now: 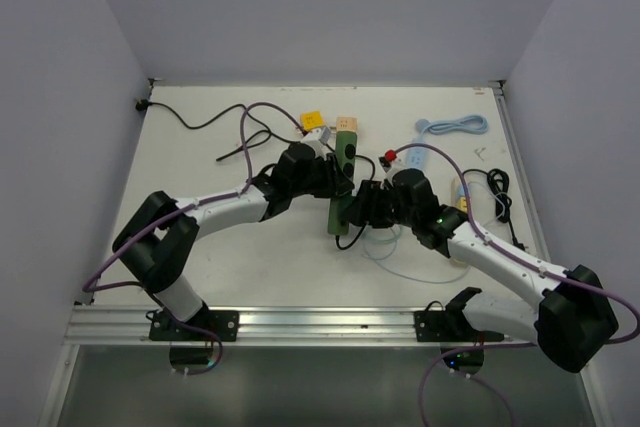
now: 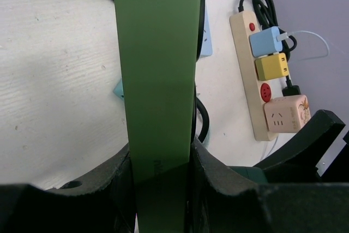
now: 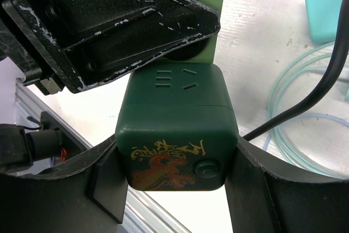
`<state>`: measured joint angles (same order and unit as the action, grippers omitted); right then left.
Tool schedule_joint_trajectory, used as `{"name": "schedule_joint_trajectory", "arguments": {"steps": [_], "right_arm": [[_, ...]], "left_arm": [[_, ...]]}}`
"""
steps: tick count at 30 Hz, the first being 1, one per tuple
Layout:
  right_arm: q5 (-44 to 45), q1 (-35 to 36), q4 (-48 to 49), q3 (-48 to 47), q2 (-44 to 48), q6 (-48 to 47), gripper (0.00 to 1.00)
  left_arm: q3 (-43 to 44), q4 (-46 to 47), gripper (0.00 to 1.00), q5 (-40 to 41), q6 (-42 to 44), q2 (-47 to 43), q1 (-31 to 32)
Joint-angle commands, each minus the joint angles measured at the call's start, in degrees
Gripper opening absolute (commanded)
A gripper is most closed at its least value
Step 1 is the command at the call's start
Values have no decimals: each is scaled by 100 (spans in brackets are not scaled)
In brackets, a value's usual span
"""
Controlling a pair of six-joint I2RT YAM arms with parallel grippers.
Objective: Pull the plug off the socket
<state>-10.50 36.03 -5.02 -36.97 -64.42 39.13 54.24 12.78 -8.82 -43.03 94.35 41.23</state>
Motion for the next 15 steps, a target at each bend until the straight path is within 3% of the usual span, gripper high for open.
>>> {"name": "schedule_joint_trajectory", "arguments": {"steps": [1, 10, 15], "right_arm": [[399, 114, -61, -302, 211, -266, 21], [901, 510, -474, -609, 167, -433, 20], [997, 510, -588, -566, 368, -459, 20]], "left_arm": [[429, -282, 0, 810, 417, -189, 34], [974, -1180, 0, 2102, 980, 242, 403], [844, -1164, 0, 2079, 1007, 234, 403]]}}
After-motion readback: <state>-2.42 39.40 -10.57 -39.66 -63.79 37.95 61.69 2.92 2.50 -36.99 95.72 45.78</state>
